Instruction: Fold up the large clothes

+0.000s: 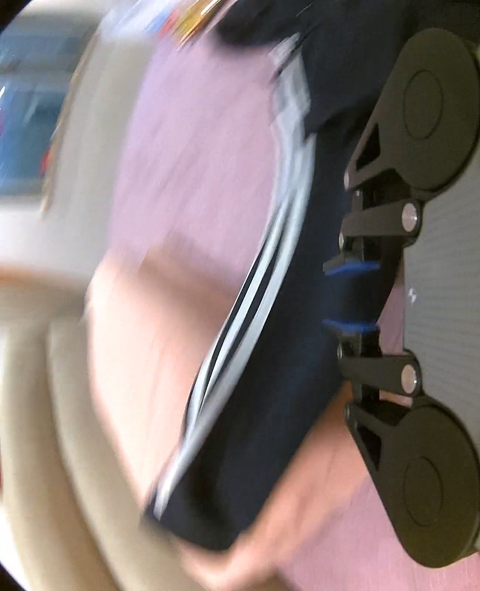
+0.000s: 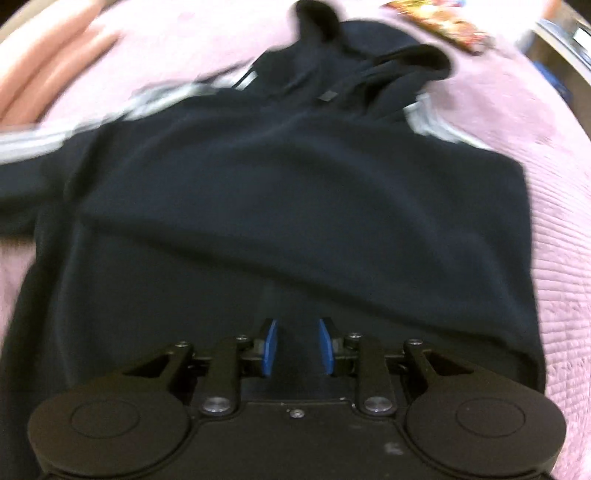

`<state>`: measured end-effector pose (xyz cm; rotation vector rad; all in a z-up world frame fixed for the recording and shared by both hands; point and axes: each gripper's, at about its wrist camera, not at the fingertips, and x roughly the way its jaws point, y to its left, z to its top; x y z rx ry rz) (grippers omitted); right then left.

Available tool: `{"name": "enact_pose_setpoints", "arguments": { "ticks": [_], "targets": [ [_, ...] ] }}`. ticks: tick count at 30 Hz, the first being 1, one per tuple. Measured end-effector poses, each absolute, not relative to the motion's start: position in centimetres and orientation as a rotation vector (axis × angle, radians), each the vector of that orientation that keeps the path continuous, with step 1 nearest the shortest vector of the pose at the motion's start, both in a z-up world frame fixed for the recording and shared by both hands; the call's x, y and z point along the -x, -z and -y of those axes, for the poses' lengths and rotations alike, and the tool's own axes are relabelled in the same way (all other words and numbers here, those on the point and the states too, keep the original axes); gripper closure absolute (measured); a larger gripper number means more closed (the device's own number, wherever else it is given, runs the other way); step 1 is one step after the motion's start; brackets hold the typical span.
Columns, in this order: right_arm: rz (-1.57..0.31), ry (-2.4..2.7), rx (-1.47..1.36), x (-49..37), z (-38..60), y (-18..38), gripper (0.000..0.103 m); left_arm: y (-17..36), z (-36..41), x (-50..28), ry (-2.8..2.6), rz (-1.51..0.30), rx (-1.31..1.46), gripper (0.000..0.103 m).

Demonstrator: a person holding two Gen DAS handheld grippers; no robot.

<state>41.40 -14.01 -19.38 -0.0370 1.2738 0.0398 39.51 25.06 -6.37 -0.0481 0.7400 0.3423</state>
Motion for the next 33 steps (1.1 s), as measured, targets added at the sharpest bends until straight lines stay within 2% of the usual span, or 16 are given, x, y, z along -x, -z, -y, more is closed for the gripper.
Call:
{"name": "enact_pose_setpoints", "arguments": {
  "ticks": [4,6,10,11,14,16,17,18,19,20,21,28,33],
  "targets": [
    [-1.295,-0.039,0.070,-42.3,13.2,20.0,0.069,3.0,-31.9,-38.5,-0.556,-0.611,0.144,0.056],
    [-1.309,-0.032,0.058,-42.9,13.5,20.2,0.069,2.3,-34.5,-38.6,-0.617,-0.584,0.194,0.044],
    [-1.327,-0.039,0.055,-42.8,13.8,20.3,0.069,1.6,-38.7,-38.9,-0.676,-0.525,0.350,0.028],
    [-1.329,-0.041,0.059,-43.0,13.8,20.4,0.069,1.7,-39.5,-38.9,-0.685,-0.514,0.381,0.021],
    [-1.327,-0.043,0.092,-43.0,13.1,20.5,0.068,2.6,-42.1,-39.6,-0.713,-0.504,0.490,0.017],
    [-1.322,-0.042,0.113,-42.5,12.6,20.3,0.068,3.4,-43.9,-40.1,-0.681,-0.518,0.566,0.019],
    [-1.319,-0.043,0.125,-42.5,12.5,20.3,0.068,3.9,-44.6,-40.3,-0.657,-0.519,0.607,0.028],
    [-1.314,-0.044,0.136,-42.4,12.3,20.3,0.068,4.3,-45.1,-40.5,-0.646,-0.516,0.638,0.043],
    [-1.310,-0.045,0.144,-42.3,12.2,20.3,0.068,4.4,-45.4,-40.4,-0.642,-0.506,0.649,0.053],
    [-1.305,-0.046,0.149,-42.2,12.2,20.3,0.068,4.1,-45.3,-40.3,-0.639,-0.493,0.629,0.082],
    [-1.302,-0.046,0.151,-42.1,12.2,20.3,0.068,3.8,-45.1,-40.0,-0.617,-0.483,0.606,0.089],
    [-1.289,-0.051,0.130,-41.7,12.4,20.1,0.068,-1.5,-39.7,-36.7,-0.491,-0.371,0.442,0.090],
    [-1.263,-0.048,0.093,-41.0,12.9,19.8,0.068,-2.2,-32.3,-37.1,-0.347,-0.397,0.247,0.090]
  ]
}}
